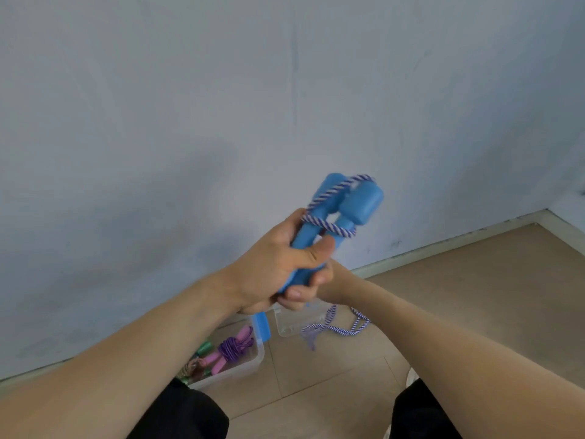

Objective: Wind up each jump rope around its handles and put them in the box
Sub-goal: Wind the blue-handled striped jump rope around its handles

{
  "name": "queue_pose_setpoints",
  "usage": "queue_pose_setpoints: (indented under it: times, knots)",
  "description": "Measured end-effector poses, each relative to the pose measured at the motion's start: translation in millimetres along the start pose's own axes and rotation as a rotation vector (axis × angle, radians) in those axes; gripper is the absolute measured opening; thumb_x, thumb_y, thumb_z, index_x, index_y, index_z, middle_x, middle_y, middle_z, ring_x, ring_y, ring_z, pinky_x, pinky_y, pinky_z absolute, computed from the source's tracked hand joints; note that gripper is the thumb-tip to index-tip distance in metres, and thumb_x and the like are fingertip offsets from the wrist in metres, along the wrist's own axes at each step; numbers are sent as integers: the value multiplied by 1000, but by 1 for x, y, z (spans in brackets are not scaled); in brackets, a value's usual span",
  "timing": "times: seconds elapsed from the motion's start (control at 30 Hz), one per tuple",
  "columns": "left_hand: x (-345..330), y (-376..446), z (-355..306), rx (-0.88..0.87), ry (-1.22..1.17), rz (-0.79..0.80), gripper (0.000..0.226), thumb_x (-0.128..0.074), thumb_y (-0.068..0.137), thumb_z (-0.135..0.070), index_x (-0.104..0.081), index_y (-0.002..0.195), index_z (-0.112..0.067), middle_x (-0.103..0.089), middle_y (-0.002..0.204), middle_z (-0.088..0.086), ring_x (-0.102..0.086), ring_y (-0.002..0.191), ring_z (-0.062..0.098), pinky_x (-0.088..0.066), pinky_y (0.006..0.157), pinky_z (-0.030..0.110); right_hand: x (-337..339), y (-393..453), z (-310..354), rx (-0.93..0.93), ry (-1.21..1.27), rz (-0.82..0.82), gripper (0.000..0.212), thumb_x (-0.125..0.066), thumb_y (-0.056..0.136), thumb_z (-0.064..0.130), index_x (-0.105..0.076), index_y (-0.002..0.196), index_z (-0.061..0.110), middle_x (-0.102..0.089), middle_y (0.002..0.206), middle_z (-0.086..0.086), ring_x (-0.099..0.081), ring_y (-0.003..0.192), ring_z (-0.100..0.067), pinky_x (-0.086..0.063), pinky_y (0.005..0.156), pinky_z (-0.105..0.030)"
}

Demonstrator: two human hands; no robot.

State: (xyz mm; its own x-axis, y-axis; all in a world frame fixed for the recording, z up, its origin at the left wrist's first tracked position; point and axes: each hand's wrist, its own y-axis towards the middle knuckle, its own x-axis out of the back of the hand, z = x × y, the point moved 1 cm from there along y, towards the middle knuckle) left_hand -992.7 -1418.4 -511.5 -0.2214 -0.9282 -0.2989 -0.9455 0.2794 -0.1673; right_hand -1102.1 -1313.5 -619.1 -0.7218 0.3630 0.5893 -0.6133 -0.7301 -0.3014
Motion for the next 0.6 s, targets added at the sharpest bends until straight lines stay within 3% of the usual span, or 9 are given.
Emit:
queue_pose_setpoints:
  times: [0.07,0.1,0.2,0.27,0.33,0.37,0.43,0.53,0.6]
  knots:
    - [14,1,-3,-3,-69,-128,45,-64,90,-29,-38,124,-15,-44,60,6,-29,36,9,-20,42,15,-3,-1,-1,-53,-23,24,11,-65,87,22,-66,90,12,-70,78,-1,-63,66,-14,-58,77,-37]
    - [19,1,-3,7,-87,-166,41,-61,87,-30,-41,121,-17,-44,59,6,-28,36,10,-19,42,15,-3,-4,3,-65,45,68,8,-69,86,18,-63,90,13,-69,78,0,-64,67,-12,-58,77,-36]
    - [29,2,0,56,-166,-172,31,-56,87,-30,-44,113,-21,-43,60,5,-29,35,9,-20,39,14,9,-8,26,73,546,81,31,-66,84,1,-61,115,5,-71,102,-14,-68,96,-27,-52,98,-41]
    - [34,4,1,62,-227,-162,26,-54,88,-29,-44,109,-19,-43,60,5,-30,35,8,-21,36,13,19,-14,44,132,828,112,30,-56,86,-7,-61,115,-3,-65,97,-21,-58,84,-38,-53,84,-38]
    - [41,5,1,63,-214,-185,23,-54,89,-29,-45,107,-19,-44,61,4,-29,36,7,-21,36,14,26,-18,54,77,880,83,22,-46,88,-9,-63,101,-5,-57,74,-11,-40,62,-25,-41,58,-28]
    - [44,4,1,74,-171,-210,25,-55,89,-29,-46,109,-18,-45,61,4,-29,37,8,-21,36,15,30,-19,52,52,890,65,24,-42,89,-10,-64,95,-2,-53,69,-6,-32,57,-17,-32,53,-26]
    - [50,3,4,106,-57,-276,31,-57,91,-30,-46,117,-18,-46,63,5,-29,39,10,-21,37,16,37,-21,55,31,861,45,26,-41,91,-6,-66,89,3,-50,70,-6,-25,55,-13,-23,53,-26]
    - [53,6,6,112,41,-406,28,-56,98,-27,-44,122,-17,-50,63,6,-29,41,13,-22,40,18,39,-22,59,37,778,-4,19,-52,97,9,-68,92,0,-48,70,-5,-28,53,-11,-24,52,-25]
    - [53,10,5,100,110,-480,27,-57,100,-26,-43,121,-16,-52,62,7,-31,41,14,-23,40,19,38,-20,61,47,708,-128,22,-59,95,12,-68,99,-7,-46,68,-3,-31,51,-10,-28,50,-23]
